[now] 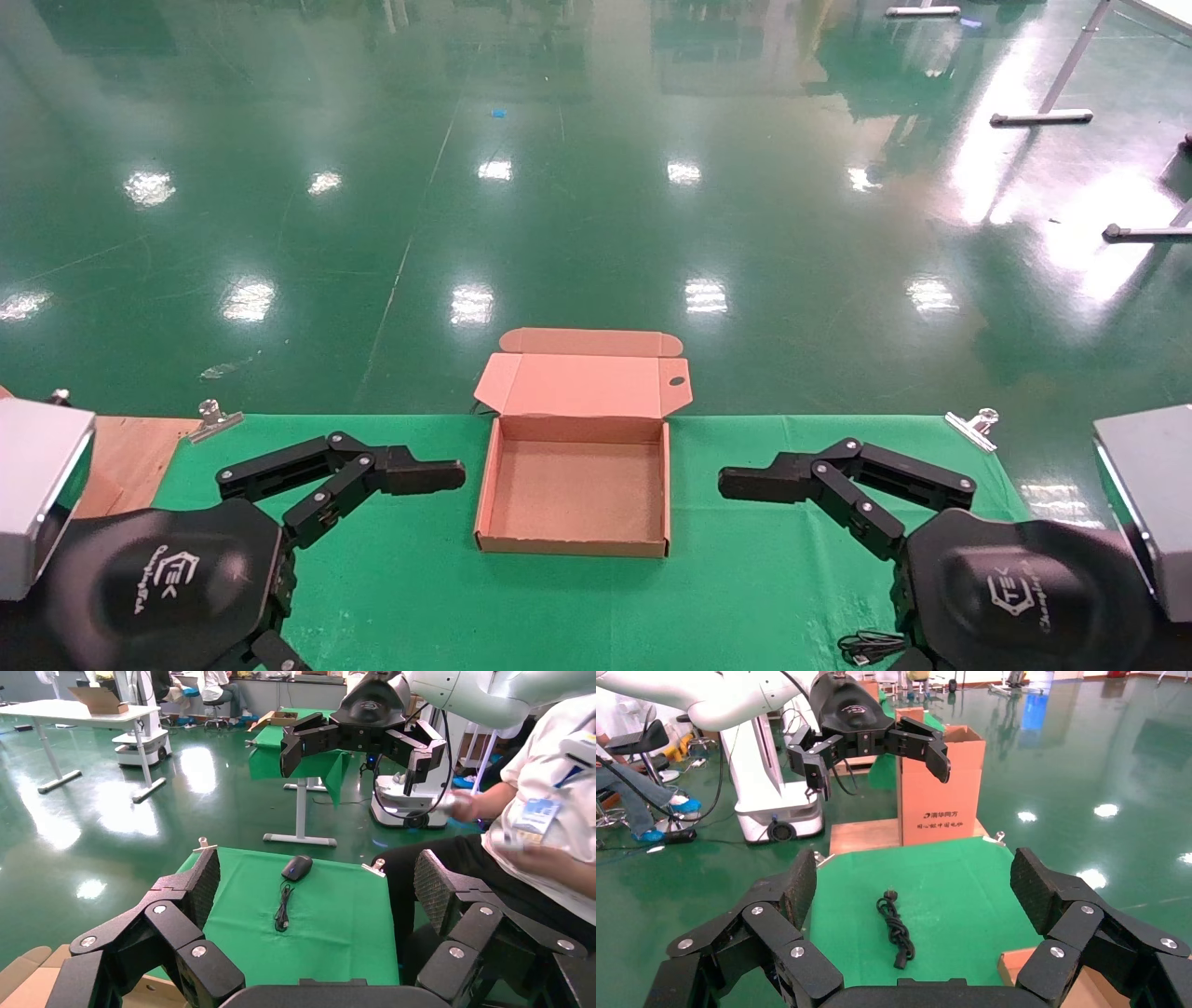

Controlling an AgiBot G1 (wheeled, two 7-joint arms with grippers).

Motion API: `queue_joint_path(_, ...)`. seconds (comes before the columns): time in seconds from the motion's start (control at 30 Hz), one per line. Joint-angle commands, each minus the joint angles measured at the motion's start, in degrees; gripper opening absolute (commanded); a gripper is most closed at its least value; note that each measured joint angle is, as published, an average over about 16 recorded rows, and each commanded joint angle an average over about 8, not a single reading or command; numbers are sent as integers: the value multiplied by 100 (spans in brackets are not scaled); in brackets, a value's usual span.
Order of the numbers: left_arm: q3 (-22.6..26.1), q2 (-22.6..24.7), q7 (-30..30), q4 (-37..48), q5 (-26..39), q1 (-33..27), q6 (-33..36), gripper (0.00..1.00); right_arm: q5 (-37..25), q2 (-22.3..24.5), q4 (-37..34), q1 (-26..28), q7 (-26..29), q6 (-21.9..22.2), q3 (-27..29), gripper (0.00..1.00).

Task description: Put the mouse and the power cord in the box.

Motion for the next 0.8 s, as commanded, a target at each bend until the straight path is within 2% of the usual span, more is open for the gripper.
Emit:
queue_joint_path(0.03, 0, 0, 0, 0, 0, 0, 0, 100, 0, 0, 0, 0, 0, 0, 0, 100)
queue_joint_path(0.37, 2, 25, 0, 12, -20, 4, 6, 100, -19, -9, -15, -2, -21, 11, -7, 100)
queue_joint_path(0.47, 20, 48, 45, 74, 14, -2, 25, 100, -193, -11, -25, 18, -100, 1, -60, 100)
queue_joint_path(0.63, 147, 34, 211, 306, 331, -97, 173, 100, -1043, -98, -1, 342, -271, -118, -403, 100)
queue_joint_path(0.8, 462, -26, 543, 590, 1140, -346, 347, 100, -2279, -308, -75, 945, -367, -298, -956, 100)
